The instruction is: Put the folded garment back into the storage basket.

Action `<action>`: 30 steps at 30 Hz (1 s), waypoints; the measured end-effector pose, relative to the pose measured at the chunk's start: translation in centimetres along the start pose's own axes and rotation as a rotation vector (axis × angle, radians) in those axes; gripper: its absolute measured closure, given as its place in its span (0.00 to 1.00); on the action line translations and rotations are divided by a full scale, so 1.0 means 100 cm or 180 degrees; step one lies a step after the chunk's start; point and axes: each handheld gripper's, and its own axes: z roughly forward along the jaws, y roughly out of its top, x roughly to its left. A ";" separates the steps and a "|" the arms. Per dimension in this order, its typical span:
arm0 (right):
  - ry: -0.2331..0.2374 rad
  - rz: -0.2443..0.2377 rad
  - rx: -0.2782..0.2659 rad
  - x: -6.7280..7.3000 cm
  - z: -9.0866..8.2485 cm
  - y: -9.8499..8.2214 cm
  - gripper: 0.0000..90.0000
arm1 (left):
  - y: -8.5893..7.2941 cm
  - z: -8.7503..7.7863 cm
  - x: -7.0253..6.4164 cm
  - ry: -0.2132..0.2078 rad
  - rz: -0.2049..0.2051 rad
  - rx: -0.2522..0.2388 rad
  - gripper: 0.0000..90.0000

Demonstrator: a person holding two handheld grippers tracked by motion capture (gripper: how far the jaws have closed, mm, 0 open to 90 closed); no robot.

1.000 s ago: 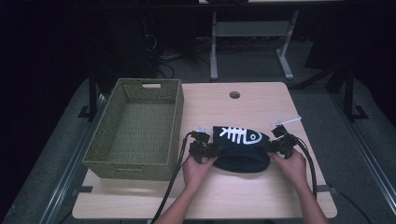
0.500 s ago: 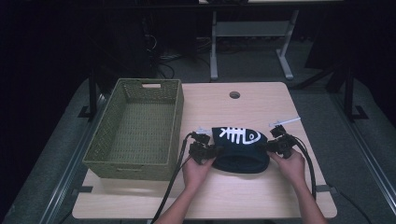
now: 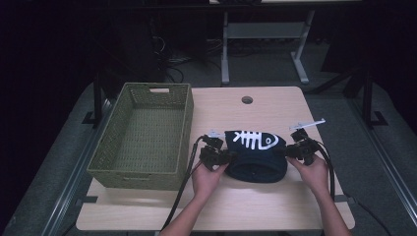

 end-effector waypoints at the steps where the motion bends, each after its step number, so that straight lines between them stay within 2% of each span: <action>1: -0.0006 -0.0018 -0.0021 0.002 -0.004 0.002 0.87 | 0.002 -0.003 -0.001 -0.0005 0.0021 -0.0011 0.79; 8: -0.0004 -0.0078 -0.0141 0.012 -0.022 0.014 0.87 | 0.013 -0.020 -0.008 0.0010 0.0107 -0.0089 0.79; 14: -0.0011 -0.0151 -0.0190 0.022 -0.031 0.023 0.87 | 0.020 -0.034 -0.009 0.0025 0.0149 -0.0134 0.79; 30: 0.0033 -0.0172 -0.0280 0.036 -0.046 0.039 0.87 | 0.033 -0.056 -0.011 0.0038 0.0211 -0.0189 0.79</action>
